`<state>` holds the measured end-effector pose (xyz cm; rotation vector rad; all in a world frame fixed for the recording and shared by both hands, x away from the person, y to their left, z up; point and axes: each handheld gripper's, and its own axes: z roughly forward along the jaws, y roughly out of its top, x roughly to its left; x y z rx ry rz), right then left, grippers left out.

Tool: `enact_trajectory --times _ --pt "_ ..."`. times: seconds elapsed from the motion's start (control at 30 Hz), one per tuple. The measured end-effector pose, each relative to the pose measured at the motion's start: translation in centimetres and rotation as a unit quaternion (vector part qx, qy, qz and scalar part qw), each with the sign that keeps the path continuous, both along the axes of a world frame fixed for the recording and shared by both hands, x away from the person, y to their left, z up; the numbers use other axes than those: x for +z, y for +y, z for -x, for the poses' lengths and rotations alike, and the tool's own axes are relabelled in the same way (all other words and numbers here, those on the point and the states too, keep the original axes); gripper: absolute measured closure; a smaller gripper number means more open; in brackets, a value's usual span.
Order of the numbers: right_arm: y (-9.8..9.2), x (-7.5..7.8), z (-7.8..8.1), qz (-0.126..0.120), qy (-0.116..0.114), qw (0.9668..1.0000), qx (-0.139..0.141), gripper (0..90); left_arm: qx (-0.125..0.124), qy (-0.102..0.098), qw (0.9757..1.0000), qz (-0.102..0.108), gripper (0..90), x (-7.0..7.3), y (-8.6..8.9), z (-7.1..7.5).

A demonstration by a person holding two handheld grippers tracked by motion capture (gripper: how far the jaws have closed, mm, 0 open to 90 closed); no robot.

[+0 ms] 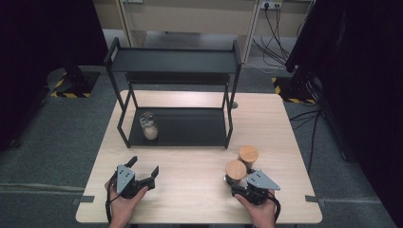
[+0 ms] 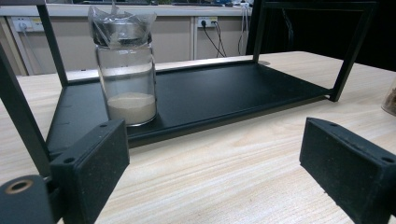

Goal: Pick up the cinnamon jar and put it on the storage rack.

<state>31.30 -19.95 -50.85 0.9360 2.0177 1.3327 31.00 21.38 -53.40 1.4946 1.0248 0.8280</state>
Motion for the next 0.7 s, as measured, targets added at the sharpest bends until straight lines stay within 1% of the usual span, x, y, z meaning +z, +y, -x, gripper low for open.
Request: enact_trajectory --times 0.23,0.37,0.7 --pt "0.6 1.0 0.0 -0.01 -0.014 0.9998 0.002 26.2 0.0 0.001 1.0 0.002 7.7 0.0 0.0 0.0" --pt "1.1 1.5 -0.3 -0.015 -0.017 0.9997 0.004 26.2 0.0 -0.001 1.0 0.0 7.8 0.0 0.0 0.0" --pt "2.3 2.8 -1.0 -0.019 -0.029 0.9993 0.013 26.2 0.0 -0.001 1.0 -0.001 7.9 0.0 0.0 0.0"
